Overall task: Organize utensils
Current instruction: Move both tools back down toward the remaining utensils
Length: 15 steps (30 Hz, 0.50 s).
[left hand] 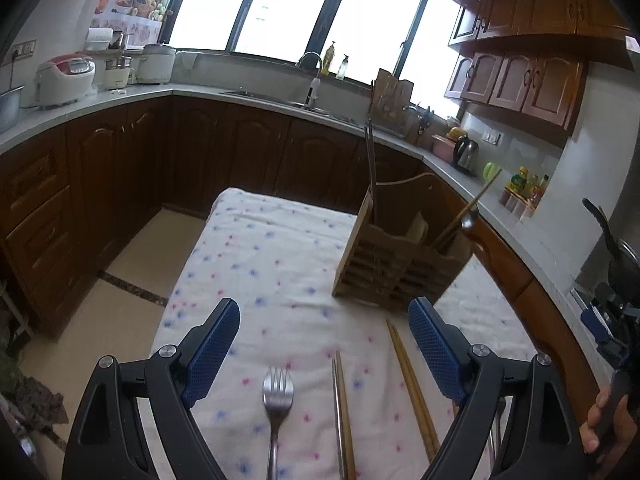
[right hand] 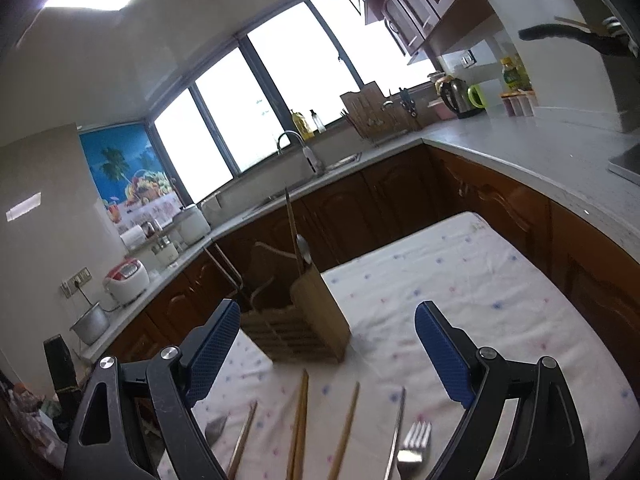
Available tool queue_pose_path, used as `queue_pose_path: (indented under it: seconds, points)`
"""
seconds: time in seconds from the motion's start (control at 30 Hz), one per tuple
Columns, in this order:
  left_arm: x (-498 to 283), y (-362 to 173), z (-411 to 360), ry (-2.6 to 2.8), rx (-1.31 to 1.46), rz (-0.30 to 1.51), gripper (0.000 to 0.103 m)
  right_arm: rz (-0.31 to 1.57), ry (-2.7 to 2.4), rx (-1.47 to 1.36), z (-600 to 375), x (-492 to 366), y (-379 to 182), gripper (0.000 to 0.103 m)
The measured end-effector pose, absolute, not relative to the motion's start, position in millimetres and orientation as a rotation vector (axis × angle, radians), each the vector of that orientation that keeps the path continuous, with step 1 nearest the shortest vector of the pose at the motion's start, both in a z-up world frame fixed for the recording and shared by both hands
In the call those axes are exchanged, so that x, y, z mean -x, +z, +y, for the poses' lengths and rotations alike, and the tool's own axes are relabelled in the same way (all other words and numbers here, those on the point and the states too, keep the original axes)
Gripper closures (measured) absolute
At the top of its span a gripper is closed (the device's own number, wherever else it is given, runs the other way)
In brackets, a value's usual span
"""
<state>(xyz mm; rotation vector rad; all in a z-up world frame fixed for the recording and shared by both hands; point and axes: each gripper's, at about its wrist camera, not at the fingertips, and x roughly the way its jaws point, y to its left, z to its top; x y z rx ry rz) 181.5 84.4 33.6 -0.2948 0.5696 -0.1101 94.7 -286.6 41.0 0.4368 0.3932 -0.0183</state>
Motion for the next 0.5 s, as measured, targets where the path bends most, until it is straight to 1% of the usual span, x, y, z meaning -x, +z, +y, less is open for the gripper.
queue_pose_path:
  seconds: [0.27,0.5]
  points:
    - [-161.7,26.6,83.3,-0.106,0.267,0.616,0.017,0.429,-0.050,-0.406,-276.9,-70.6,27.0,0.012]
    - [-152.7,23.5,78.6,-0.099,0.222,0.665,0.018,0.478,-0.047,-0.384,-267.5,-70.3,11.3,0.012]
